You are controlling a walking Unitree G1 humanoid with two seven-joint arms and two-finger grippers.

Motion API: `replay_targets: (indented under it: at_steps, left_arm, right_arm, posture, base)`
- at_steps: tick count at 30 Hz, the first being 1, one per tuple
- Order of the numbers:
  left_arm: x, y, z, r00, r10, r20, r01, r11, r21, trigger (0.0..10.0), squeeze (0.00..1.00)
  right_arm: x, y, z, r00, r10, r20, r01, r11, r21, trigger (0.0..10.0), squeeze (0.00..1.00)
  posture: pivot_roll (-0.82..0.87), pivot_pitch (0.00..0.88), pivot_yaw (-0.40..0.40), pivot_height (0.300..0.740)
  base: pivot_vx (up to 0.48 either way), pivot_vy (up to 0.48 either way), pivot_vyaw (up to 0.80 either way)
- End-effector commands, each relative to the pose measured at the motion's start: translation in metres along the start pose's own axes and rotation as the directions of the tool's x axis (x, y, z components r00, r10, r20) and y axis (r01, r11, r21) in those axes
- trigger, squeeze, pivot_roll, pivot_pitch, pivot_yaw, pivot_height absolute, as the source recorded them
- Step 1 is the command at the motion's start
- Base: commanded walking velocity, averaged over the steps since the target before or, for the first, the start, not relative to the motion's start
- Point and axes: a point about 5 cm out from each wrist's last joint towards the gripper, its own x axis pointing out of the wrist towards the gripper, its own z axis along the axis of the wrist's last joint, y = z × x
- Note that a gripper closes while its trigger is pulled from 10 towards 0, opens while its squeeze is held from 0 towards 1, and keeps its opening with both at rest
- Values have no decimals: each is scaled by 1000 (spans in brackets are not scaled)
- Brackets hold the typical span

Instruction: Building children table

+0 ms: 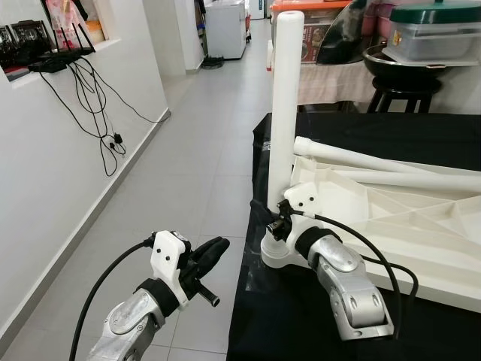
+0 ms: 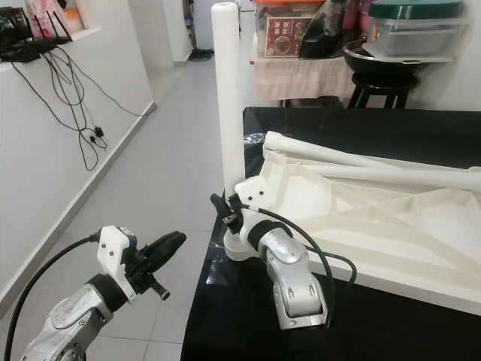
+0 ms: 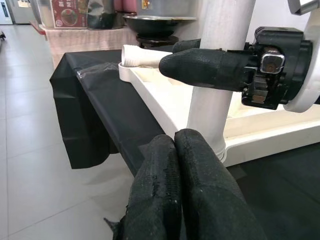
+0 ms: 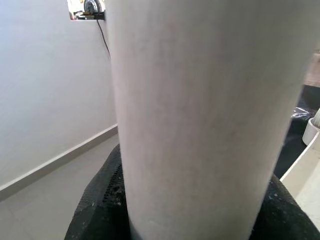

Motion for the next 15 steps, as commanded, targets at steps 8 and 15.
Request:
replay_targets:
  at_steps: [8,15]
  left_arm:
    - [1,2,-3,1000,-5,-13,5,1000,-4,10000,0]
    - [1,-1,-3,1000,-1,-12,1,1000,-4,10000,0]
  right_arm:
    - [4,-3,10,909,414,58,-417,906,76,10000,1000]
    - [8,-36,35,725,689,6,-687,723,-73,10000,0]
  posture:
    - [-30,0,40,740]
    - [-14,0,35,740]
  base:
    - [0,0,0]
    - [0,0,0]
